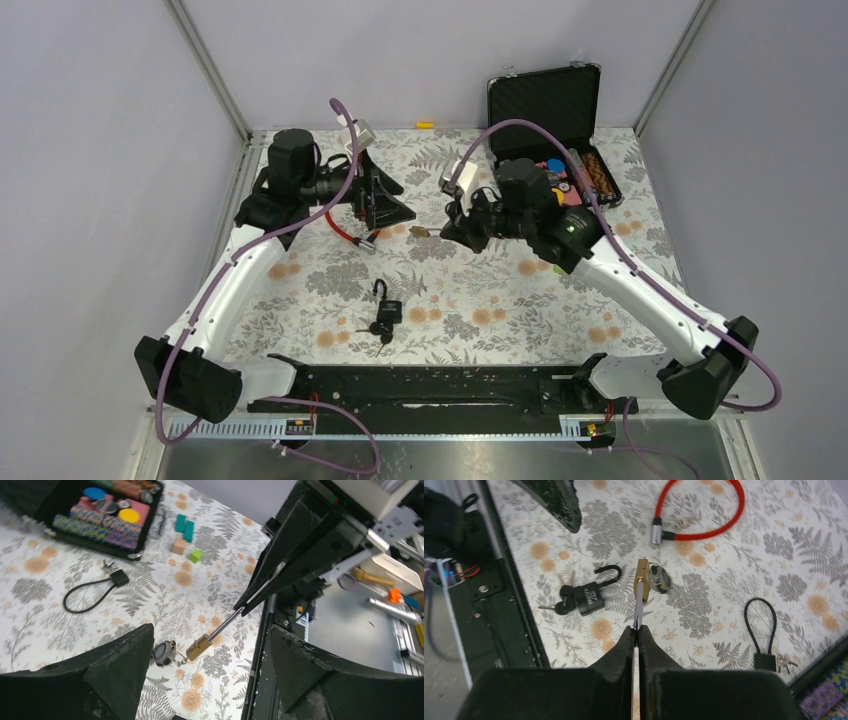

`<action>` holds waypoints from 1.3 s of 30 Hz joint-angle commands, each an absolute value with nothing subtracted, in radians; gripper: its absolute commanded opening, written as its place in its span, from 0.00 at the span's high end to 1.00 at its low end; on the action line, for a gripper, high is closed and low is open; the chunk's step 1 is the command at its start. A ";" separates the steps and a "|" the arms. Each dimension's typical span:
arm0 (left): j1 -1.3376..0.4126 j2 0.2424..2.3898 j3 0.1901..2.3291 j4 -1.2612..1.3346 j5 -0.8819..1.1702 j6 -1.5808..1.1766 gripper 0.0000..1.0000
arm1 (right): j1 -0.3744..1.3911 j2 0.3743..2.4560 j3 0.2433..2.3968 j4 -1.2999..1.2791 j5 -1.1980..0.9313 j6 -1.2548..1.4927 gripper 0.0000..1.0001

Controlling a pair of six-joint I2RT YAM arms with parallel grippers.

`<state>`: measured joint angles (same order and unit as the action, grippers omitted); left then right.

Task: Lock with the key
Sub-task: Pick up the lock from the center of the board, then lock the lock.

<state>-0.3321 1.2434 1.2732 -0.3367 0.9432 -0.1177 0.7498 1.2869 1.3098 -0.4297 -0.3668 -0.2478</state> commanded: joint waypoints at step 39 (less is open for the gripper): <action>-0.334 1.141 1.166 0.127 1.326 -0.365 0.97 | 0.750 1.165 1.454 -0.269 -0.629 -0.054 1.00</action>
<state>-0.3416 1.1683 1.1511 0.0624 1.3678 -0.3630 0.7429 1.2037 1.4574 -0.3698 -0.6147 -0.0895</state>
